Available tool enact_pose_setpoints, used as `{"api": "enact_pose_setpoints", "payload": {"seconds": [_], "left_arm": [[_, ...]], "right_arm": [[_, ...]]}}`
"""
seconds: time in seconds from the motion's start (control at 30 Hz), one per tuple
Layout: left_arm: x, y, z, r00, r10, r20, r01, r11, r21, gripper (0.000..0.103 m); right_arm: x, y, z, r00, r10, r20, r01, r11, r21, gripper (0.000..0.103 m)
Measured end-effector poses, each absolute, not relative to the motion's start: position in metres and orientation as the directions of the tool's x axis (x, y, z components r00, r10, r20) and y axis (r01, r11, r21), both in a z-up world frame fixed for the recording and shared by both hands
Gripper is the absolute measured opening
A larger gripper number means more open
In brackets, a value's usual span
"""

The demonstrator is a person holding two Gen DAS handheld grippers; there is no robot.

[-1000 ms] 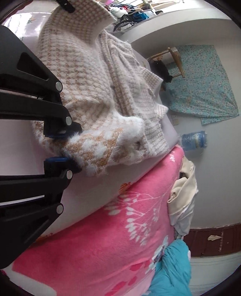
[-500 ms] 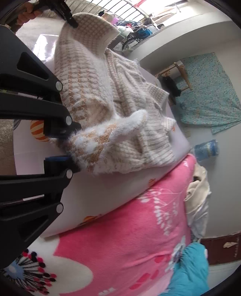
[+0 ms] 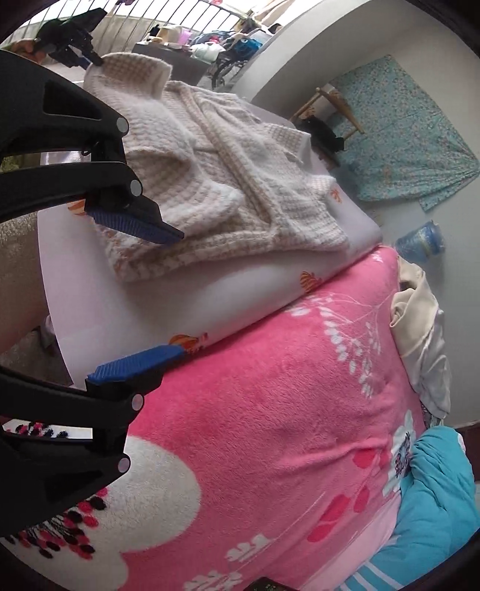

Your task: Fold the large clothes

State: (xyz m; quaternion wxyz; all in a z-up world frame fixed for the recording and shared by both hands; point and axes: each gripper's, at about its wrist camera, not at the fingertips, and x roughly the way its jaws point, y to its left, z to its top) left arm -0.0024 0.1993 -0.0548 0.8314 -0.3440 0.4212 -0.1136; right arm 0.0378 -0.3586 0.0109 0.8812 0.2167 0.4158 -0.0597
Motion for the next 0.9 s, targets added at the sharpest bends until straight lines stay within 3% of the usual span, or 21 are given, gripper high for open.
{"api": "enact_pose_setpoints", "payload": {"seconds": [0.07, 0.23, 0.37, 0.53, 0.63, 0.77, 0.8, 0.9], "left_arm": [[-0.001, 0.201, -0.053, 0.622, -0.485, -0.615, -0.09, 0.735, -0.672, 0.034], [-0.007, 0.217, -0.04, 0.686, -0.408, -0.602, -0.113, 0.759, -0.642, 0.051], [0.0, 0.217, -0.024, 0.711, -0.364, -0.602, -0.101, 0.794, -0.6, 0.052], [0.038, 0.165, -0.012, 0.652, -0.514, -0.558, 0.101, 0.788, -0.608, 0.052], [0.067, 0.131, -0.022, 0.595, -0.503, -0.627, 0.139, 0.832, -0.537, 0.052], [0.107, 0.146, -0.054, 0.607, -0.423, -0.673, 0.013, 0.851, -0.524, 0.052], [0.115, 0.159, -0.063, 0.61, -0.41, -0.678, -0.046, 0.836, -0.547, 0.046], [0.121, 0.178, -0.06, 0.628, -0.442, -0.641, -0.097, 0.773, -0.628, 0.047]], "right_arm": [[0.042, -0.348, 0.017, 0.664, 0.09, -0.742, 0.237, 0.916, 0.324, 0.056], [0.069, -0.31, 0.014, 0.643, 0.19, -0.742, 0.085, 0.945, 0.316, 0.056], [0.091, -0.284, 0.001, 0.6, 0.285, -0.747, 0.002, 0.934, 0.357, 0.056], [0.112, -0.252, -0.008, 0.562, 0.338, -0.755, -0.103, 0.934, 0.341, 0.056], [0.121, -0.248, -0.018, 0.547, 0.31, -0.777, -0.104, 0.947, 0.304, 0.056], [0.133, -0.274, -0.042, 0.521, 0.271, -0.809, 0.001, 0.948, 0.318, 0.056], [0.134, -0.282, -0.044, 0.521, 0.299, -0.799, 0.013, 0.934, 0.358, 0.053], [0.13, -0.289, -0.034, 0.538, 0.311, -0.784, 0.025, 0.923, 0.383, 0.052]]}}
